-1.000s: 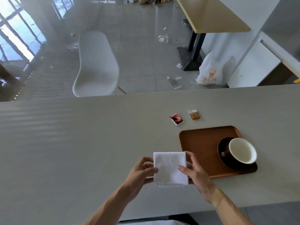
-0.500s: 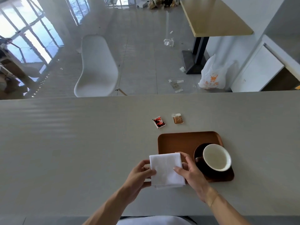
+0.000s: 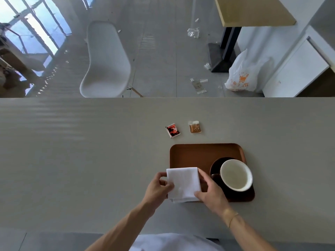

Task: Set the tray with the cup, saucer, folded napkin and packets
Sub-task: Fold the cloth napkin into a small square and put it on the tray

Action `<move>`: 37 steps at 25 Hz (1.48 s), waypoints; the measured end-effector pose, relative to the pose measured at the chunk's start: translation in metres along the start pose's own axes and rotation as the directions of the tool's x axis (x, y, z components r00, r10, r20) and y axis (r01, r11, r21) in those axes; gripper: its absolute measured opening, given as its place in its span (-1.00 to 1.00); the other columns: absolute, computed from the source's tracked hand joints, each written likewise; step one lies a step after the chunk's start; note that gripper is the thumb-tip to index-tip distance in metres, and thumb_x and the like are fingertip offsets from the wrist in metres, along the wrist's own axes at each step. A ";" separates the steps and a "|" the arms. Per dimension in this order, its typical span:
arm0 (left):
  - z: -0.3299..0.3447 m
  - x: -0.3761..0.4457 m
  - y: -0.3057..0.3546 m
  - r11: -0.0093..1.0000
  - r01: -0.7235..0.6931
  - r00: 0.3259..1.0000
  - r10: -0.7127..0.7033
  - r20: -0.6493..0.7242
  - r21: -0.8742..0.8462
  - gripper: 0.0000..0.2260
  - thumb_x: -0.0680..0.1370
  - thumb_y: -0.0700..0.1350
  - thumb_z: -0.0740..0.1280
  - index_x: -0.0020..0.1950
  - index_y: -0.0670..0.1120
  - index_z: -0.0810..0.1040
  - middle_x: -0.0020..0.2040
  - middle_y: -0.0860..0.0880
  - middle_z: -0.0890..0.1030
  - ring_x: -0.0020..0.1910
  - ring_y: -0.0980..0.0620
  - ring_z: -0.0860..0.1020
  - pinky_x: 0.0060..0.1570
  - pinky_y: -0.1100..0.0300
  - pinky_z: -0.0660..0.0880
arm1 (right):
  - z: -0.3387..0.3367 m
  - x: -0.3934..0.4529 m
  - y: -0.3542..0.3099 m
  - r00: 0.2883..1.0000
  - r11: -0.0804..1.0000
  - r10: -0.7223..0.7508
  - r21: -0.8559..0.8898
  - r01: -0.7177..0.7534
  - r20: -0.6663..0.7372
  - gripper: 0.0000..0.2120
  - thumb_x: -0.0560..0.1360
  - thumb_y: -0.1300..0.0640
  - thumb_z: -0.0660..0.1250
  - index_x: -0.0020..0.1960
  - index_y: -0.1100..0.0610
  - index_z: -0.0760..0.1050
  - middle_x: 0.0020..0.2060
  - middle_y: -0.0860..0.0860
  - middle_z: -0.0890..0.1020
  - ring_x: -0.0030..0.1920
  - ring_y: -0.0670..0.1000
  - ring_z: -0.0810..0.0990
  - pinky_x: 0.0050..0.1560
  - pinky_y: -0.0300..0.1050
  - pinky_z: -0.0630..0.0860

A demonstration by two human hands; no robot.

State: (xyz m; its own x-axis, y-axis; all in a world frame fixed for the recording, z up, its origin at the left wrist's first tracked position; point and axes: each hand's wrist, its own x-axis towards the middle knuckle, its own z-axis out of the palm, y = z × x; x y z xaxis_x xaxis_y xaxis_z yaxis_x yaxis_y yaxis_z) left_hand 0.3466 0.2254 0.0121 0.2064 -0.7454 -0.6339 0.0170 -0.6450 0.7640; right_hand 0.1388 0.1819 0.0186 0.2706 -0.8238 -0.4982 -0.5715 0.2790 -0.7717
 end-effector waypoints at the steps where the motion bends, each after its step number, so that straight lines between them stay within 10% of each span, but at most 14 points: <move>1: 0.005 0.004 -0.002 0.996 -0.028 0.999 0.031 -0.039 0.085 -0.76 0.51 -0.18 0.40 0.13 0.04 0.53 -0.15 -0.07 0.60 -0.22 0.05 0.63 -0.31 0.26 0.57 | 0.002 0.002 0.004 1.000 0.999 -0.002 -0.051 0.001 -0.022 -0.23 0.39 0.23 0.40 0.52 -0.04 0.19 0.35 -0.01 0.47 0.33 0.00 0.44 0.25 -0.20 0.42; 15: 0.030 0.012 -0.027 0.674 -0.248 0.921 0.386 -0.046 0.696 -0.55 0.52 -0.07 0.38 0.40 0.09 0.38 0.09 0.02 0.50 -0.02 0.02 0.53 -0.20 0.16 0.50 | 0.027 0.005 0.042 0.972 0.900 -0.183 -0.422 0.106 -0.147 -0.40 0.52 0.17 0.31 0.52 0.08 0.21 0.40 0.05 0.39 0.35 0.06 0.44 0.23 -0.11 0.47; 23: 0.020 0.022 -0.024 0.328 -0.372 0.841 0.514 0.167 0.868 -0.59 0.52 -0.01 0.39 0.36 0.02 0.44 0.17 -0.01 0.53 0.09 -0.06 0.47 -0.01 0.11 0.46 | 0.030 0.007 0.043 0.943 0.853 -0.280 -0.497 0.159 -0.179 -0.49 0.50 0.21 0.37 0.43 0.14 0.38 0.38 0.09 0.43 0.30 0.11 0.50 0.17 -0.04 0.56; 29: 0.006 0.007 -0.042 0.065 -0.584 0.670 0.602 0.435 0.809 -0.69 0.42 0.11 0.48 0.11 0.09 0.53 0.11 0.02 0.55 0.07 -0.02 0.51 -0.03 0.11 0.52 | 0.028 -0.010 0.060 0.843 0.575 -0.535 -0.756 0.314 -0.057 -0.63 0.34 0.17 0.54 0.13 0.03 0.60 0.17 0.08 0.61 0.12 0.12 0.58 -0.04 -0.01 0.60; 37: -0.002 0.014 -0.040 0.088 -0.640 0.665 0.562 0.492 0.763 -0.83 0.50 0.02 0.42 0.08 0.10 0.56 0.08 0.05 0.56 0.05 0.00 0.54 0.04 0.12 0.50 | 0.021 -0.001 0.062 0.820 0.577 -0.573 -0.718 0.388 -0.018 -0.70 0.32 0.23 0.56 0.00 0.00 0.63 -0.07 -0.03 0.63 -0.05 0.04 0.60 -0.14 -0.13 0.61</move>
State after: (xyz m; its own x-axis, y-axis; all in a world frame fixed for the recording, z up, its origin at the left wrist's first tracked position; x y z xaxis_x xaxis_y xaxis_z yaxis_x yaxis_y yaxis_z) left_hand 0.3513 0.2414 -0.0273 -0.3350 -0.9408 -0.0518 -0.8774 0.2914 0.3811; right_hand 0.1194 0.2105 -0.0365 0.5353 -0.8437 0.0407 -0.7816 -0.5130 -0.3550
